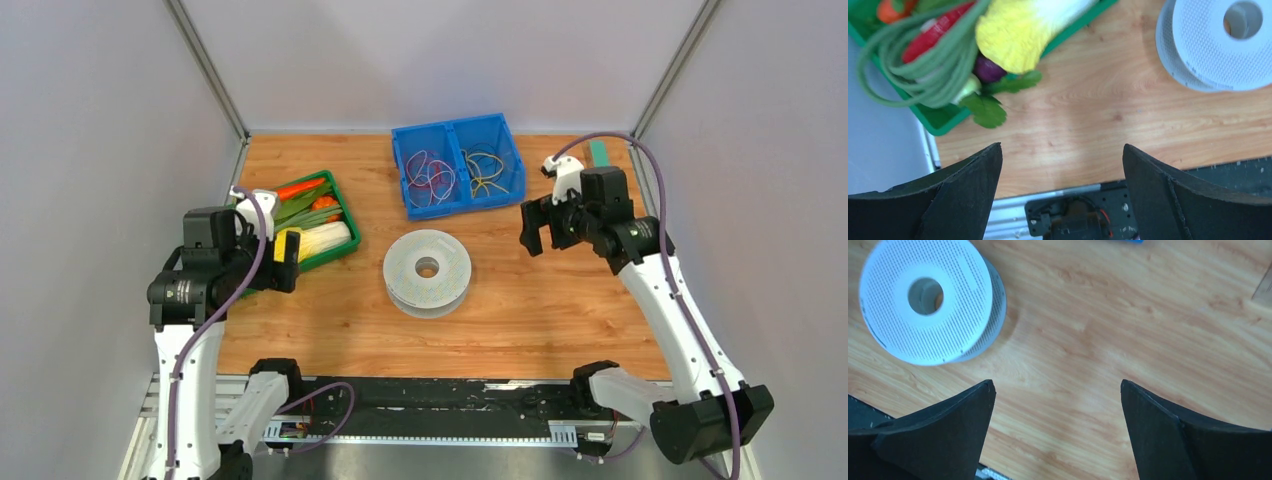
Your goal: Wrap the cables
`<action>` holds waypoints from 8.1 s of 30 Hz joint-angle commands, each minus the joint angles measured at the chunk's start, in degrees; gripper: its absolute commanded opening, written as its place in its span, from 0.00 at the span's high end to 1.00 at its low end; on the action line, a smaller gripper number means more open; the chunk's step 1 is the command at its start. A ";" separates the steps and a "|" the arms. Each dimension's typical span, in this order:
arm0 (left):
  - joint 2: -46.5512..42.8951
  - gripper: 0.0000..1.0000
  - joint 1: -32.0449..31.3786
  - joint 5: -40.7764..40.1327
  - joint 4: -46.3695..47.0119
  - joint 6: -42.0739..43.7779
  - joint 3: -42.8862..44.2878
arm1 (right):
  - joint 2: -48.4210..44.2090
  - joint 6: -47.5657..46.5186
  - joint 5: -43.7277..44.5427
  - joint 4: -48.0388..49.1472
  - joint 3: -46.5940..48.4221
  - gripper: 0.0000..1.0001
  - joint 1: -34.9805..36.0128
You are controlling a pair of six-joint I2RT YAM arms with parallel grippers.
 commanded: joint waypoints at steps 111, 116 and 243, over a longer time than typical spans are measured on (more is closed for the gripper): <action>10.16 0.03 0.41 17.23 16.55 -1.98 2.03 | 50.68 -5.98 -0.07 23.33 53.54 1.00 -1.87; 12.36 0.04 0.06 21.97 19.26 -0.84 1.59 | 48.75 -5.90 -0.68 21.39 58.64 1.00 -2.04; 32.58 0.08 -48.01 31.11 61.81 -3.82 11.88 | 5.15 31.90 -29.25 23.93 30.26 1.00 -2.04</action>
